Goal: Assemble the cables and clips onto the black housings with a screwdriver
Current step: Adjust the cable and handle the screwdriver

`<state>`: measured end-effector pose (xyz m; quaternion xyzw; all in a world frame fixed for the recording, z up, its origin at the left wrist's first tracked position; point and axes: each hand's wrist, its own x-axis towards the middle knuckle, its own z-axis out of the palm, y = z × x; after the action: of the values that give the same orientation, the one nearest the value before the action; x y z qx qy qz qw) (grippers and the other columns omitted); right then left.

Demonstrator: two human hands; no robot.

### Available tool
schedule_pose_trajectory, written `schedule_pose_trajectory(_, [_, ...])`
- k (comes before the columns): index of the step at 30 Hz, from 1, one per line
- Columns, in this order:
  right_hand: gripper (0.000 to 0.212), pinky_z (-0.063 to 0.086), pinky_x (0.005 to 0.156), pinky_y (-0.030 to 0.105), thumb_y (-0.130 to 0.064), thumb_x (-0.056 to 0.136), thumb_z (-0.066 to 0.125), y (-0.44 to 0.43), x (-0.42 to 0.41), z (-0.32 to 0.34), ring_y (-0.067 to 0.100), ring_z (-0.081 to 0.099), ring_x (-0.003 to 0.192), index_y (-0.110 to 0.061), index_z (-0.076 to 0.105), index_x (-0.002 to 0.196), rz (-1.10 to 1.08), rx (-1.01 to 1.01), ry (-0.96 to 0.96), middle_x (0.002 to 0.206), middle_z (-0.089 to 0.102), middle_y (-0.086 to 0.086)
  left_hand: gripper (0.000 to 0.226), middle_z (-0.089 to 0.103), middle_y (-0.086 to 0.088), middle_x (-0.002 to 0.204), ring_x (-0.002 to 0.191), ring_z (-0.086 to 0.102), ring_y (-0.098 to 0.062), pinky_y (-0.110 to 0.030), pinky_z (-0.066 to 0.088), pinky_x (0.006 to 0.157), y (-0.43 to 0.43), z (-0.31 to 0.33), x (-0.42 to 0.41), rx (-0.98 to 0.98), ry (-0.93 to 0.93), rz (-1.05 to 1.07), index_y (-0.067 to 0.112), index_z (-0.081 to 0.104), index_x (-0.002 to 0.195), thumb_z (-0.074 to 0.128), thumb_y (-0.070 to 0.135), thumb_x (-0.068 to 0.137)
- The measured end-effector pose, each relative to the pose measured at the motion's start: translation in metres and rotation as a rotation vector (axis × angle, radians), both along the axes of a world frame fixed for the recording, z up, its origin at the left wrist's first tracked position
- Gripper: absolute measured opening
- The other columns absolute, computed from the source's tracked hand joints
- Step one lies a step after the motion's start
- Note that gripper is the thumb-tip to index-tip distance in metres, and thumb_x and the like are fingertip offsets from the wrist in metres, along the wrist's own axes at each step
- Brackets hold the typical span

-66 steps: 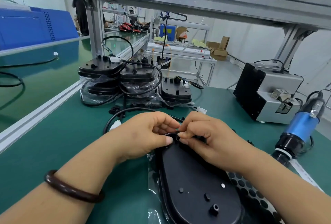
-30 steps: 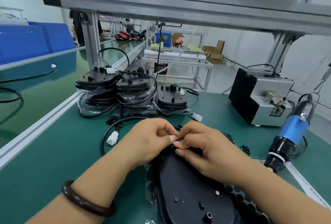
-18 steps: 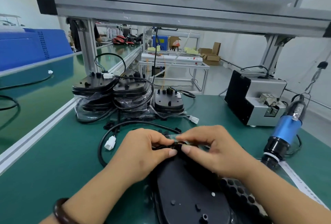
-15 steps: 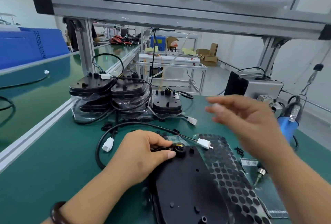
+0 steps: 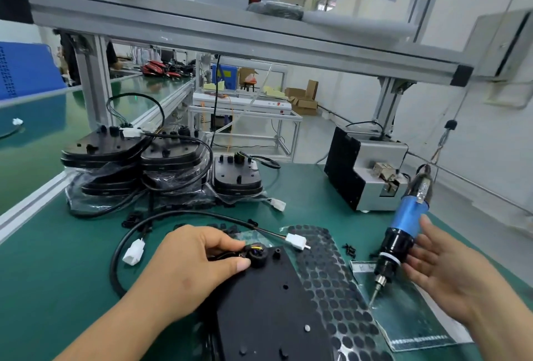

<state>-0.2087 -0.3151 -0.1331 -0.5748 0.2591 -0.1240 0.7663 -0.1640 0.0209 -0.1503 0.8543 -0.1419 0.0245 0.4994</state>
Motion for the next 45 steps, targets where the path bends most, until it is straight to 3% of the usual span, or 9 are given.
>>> schedule_pose_trajectory(5, [0.042, 0.059, 0.053, 0.034, -0.028, 0.087, 0.059, 0.000, 0.013, 0.007, 0.031, 0.068, 0.091, 0.002, 0.053, 0.116, 0.141, 0.145, 0.010, 0.109, 0.066, 0.024, 0.016, 0.071, 0.025, 0.080, 0.079, 0.067, 0.005, -0.018, 0.050, 0.080, 0.000, 0.001, -0.001, 0.007, 0.013, 0.004, 0.038, 0.075, 0.079, 0.084, 0.030, 0.069])
schedule_pose_trajectory(8, [0.042, 0.059, 0.052, 0.032, -0.024, 0.081, 0.061, 0.000, 0.018, 0.005, 0.026, 0.073, 0.078, 0.003, 0.054, 0.114, 0.152, 0.115, -0.074, 0.092, 0.073, 0.019, 0.015, 0.071, 0.027, 0.081, 0.080, 0.066, 0.007, -0.015, 0.049, 0.079, 0.000, 0.002, -0.002, -0.002, 0.020, -0.006, 0.038, 0.075, 0.080, 0.084, 0.030, 0.070])
schedule_pose_trajectory(11, [0.046, 0.059, 0.054, 0.031, -0.033, 0.072, 0.067, 0.002, 0.022, 0.010, 0.018, 0.072, 0.066, -0.008, 0.056, 0.109, 0.092, 0.110, -0.255, 0.076, 0.071, 0.009, 0.016, 0.071, 0.027, 0.083, 0.081, 0.066, 0.007, -0.017, 0.050, 0.082, 0.000, 0.002, -0.002, 0.004, 0.026, -0.004, 0.038, 0.075, 0.082, 0.083, 0.031, 0.070])
schedule_pose_trajectory(14, [0.054, 0.050, 0.048, 0.021, -0.051, 0.060, 0.080, 0.009, 0.026, 0.028, 0.008, 0.054, 0.054, -0.014, 0.059, 0.094, 0.127, 0.340, -0.449, 0.068, 0.054, -0.001, 0.016, 0.071, 0.027, 0.083, 0.082, 0.066, 0.007, -0.020, 0.051, 0.085, 0.000, 0.001, -0.001, 0.014, 0.032, 0.006, 0.038, 0.075, 0.082, 0.083, 0.033, 0.070])
schedule_pose_trajectory(17, [0.063, 0.046, 0.054, 0.019, -0.063, 0.070, 0.069, 0.030, 0.030, 0.048, 0.006, 0.047, 0.061, -0.008, 0.064, 0.101, 0.216, 0.587, -0.584, 0.074, 0.048, -0.003, 0.017, 0.071, 0.026, 0.083, 0.083, 0.066, 0.006, -0.024, 0.052, 0.088, 0.000, 0.002, -0.001, 0.011, 0.038, 0.012, 0.038, 0.075, 0.083, 0.084, 0.033, 0.069])
schedule_pose_trajectory(20, [0.060, 0.059, 0.068, 0.032, -0.059, 0.087, 0.052, 0.061, 0.034, 0.063, 0.016, 0.068, 0.082, -0.004, 0.061, 0.108, 0.201, 0.707, -0.690, 0.086, 0.067, 0.006, 0.017, 0.071, 0.027, 0.084, 0.084, 0.065, 0.007, -0.024, 0.052, 0.089, 0.000, 0.002, -0.002, 0.018, 0.036, 0.017, 0.038, 0.075, 0.083, 0.084, 0.034, 0.069])
schedule_pose_trajectory(28, [0.015, 0.052, 0.060, 0.028, -0.032, 0.079, 0.069, 0.155, 0.047, 0.073, 0.016, 0.057, 0.059, -0.019, 0.067, 0.088, 0.426, 0.466, -0.699, 0.072, 0.060, 0.002, 0.019, 0.072, 0.022, 0.087, 0.088, 0.066, 0.004, -0.028, 0.052, 0.091, 0.000, 0.001, -0.002, 0.017, 0.053, 0.021, 0.037, 0.075, 0.085, 0.084, 0.034, 0.069])
schedule_pose_trajectory(39, [0.043, 0.047, 0.067, 0.038, -0.014, 0.070, 0.076, 0.188, 0.053, 0.077, 0.019, 0.049, 0.068, -0.022, 0.061, 0.110, 0.638, 0.117, -0.655, 0.083, 0.050, 0.004, 0.016, 0.071, 0.024, 0.081, 0.082, 0.065, 0.005, -0.026, 0.053, 0.086, 0.000, 0.003, -0.003, 0.006, 0.038, 0.005, 0.046, 0.072, 0.076, 0.083, 0.037, 0.069])
schedule_pose_trajectory(45, [0.041, 0.050, 0.088, 0.054, -0.026, 0.081, 0.059, 0.176, 0.050, 0.083, 0.019, 0.054, 0.077, -0.016, 0.060, 0.121, 0.818, 0.076, -0.688, 0.084, 0.054, 0.007, 0.018, 0.069, 0.027, 0.080, 0.082, 0.065, 0.006, -0.026, 0.054, 0.086, 0.000, 0.000, -0.001, 0.015, 0.010, 0.001, 0.050, 0.071, 0.073, 0.083, 0.038, 0.068])
